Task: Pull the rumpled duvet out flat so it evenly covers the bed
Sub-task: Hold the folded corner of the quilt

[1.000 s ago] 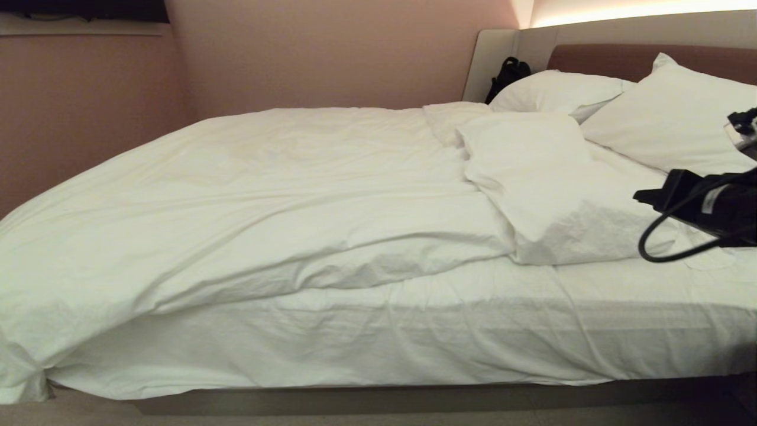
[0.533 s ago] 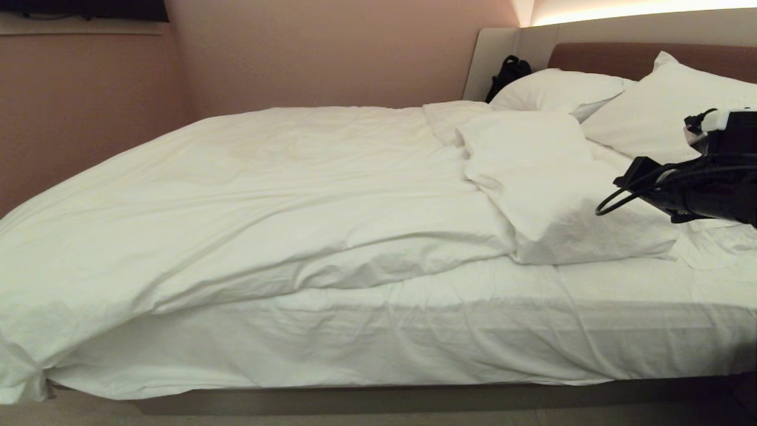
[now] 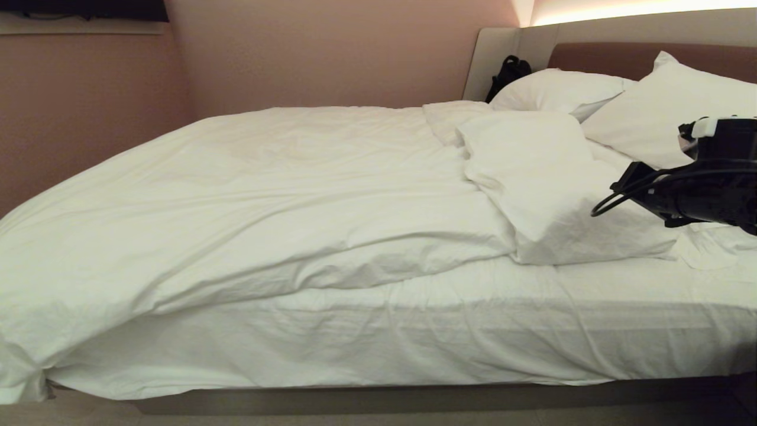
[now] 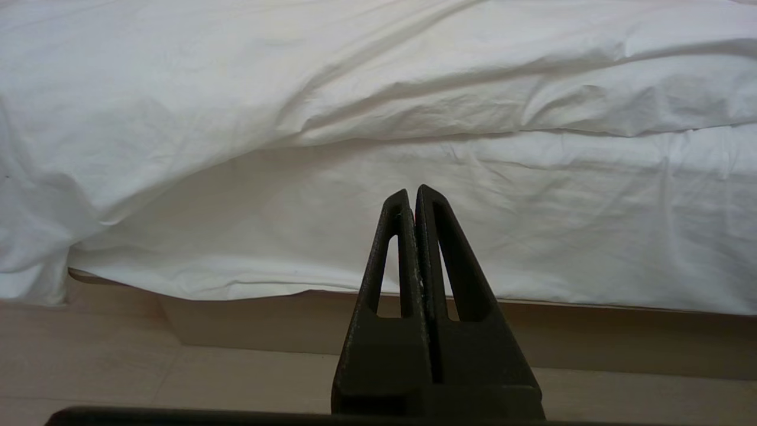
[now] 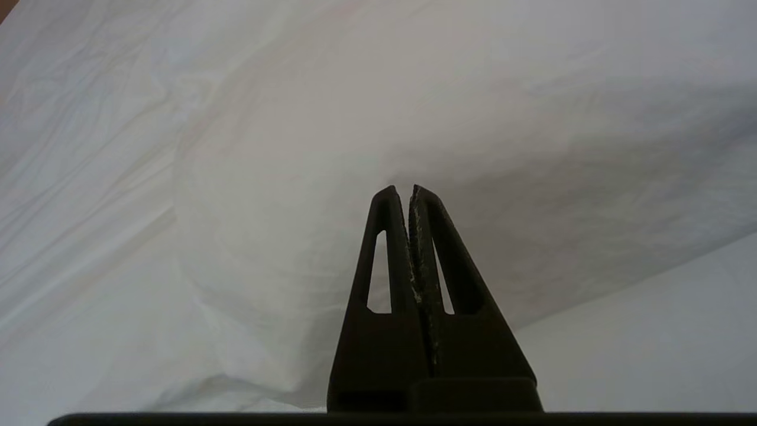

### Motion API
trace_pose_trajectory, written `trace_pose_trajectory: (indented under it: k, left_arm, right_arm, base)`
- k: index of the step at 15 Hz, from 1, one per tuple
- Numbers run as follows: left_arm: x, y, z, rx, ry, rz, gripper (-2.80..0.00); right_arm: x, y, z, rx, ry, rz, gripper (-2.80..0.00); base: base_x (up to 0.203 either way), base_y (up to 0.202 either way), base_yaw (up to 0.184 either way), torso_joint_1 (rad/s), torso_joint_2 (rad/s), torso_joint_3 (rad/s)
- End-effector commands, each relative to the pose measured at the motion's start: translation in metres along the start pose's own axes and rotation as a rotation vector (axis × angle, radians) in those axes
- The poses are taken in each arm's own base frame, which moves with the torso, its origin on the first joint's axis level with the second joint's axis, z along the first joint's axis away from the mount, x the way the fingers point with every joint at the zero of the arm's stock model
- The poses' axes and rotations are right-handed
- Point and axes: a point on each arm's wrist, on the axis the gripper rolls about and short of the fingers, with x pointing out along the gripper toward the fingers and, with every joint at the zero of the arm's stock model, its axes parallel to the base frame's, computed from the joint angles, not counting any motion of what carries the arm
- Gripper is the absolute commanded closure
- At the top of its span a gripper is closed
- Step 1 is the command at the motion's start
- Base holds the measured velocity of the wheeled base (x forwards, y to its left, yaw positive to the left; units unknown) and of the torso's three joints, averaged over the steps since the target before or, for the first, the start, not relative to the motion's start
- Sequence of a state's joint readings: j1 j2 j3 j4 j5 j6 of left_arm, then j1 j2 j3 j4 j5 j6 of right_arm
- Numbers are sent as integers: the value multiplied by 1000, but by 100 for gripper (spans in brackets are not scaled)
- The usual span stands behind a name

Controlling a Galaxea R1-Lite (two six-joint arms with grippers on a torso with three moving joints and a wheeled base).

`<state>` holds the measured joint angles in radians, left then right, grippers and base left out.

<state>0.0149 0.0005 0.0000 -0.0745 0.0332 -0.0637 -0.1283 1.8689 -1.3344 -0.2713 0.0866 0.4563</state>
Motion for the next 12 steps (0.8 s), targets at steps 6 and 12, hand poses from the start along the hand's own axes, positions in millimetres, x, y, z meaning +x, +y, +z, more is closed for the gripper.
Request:
trace_pose_trajectory:
  k: [6,12]
  left_arm:
    - [0,0,0,-1,-1,1,0]
    - [0,0,0,-1,-1,1,0]
  right_arm:
    - [0,2,0,-4,0,9,0]
    - [0,2,0,-6,0,10,0]
  base:
    - [0,0,0,0,0,0]
    - [0,0,0,0,0,0]
